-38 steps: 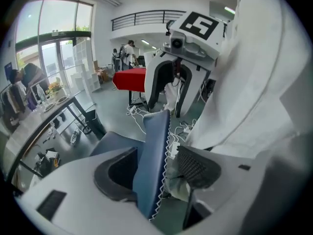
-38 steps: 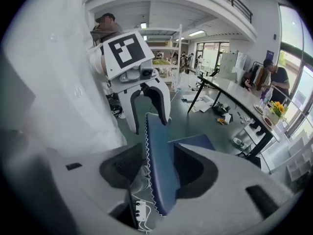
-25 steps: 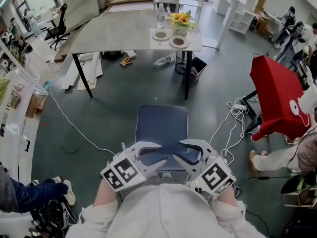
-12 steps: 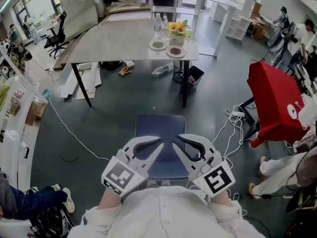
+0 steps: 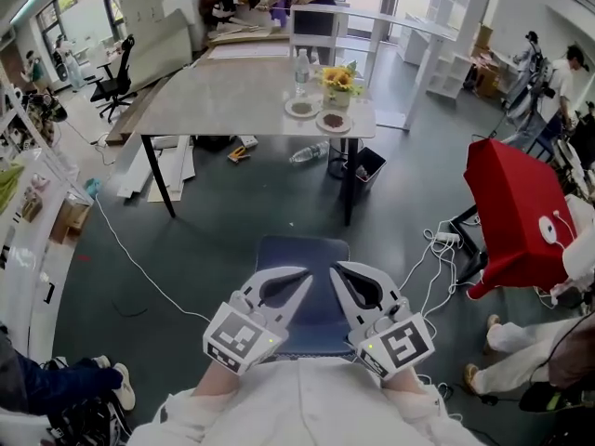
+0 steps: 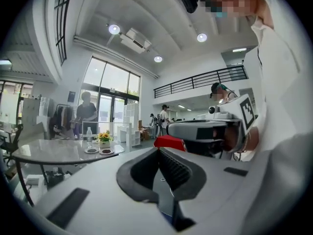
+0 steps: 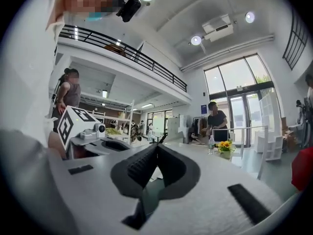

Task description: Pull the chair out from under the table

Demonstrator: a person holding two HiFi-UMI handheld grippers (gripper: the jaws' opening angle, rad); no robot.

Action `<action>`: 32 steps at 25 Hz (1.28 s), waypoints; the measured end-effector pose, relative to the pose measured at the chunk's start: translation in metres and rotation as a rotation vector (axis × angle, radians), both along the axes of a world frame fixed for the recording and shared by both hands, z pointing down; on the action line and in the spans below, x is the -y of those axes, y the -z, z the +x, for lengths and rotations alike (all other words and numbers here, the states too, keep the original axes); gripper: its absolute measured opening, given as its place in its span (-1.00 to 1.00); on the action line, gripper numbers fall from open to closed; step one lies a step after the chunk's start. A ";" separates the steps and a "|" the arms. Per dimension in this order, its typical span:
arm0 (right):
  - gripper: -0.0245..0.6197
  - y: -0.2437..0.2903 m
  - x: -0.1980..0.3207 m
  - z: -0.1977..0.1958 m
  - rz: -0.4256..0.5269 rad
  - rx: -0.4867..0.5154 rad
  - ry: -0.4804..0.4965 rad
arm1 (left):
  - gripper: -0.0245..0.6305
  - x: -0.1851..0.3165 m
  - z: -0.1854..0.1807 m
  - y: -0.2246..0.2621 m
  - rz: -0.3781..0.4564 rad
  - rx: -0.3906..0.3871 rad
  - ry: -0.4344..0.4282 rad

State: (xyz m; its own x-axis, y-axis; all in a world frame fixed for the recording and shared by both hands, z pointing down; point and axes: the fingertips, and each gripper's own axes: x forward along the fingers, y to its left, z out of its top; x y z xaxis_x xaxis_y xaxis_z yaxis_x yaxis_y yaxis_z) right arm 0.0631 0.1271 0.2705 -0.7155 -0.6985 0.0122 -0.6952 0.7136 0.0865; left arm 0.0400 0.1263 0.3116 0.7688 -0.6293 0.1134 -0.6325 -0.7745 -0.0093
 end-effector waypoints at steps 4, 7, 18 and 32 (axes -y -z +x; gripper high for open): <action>-0.92 -0.003 -0.002 -0.011 -0.018 0.035 0.006 | -0.88 0.002 0.002 0.007 -0.038 -0.099 -0.021; -0.92 -0.004 0.002 -0.010 -0.023 0.046 -0.016 | -0.88 0.000 0.005 0.014 -0.071 -0.163 -0.048; -0.92 -0.011 0.006 0.002 -0.079 0.087 -0.063 | -0.88 -0.003 0.005 0.007 -0.095 -0.147 -0.016; -0.92 -0.032 0.000 0.003 -0.126 -0.130 0.074 | -0.88 -0.007 0.004 -0.004 -0.127 -0.124 -0.025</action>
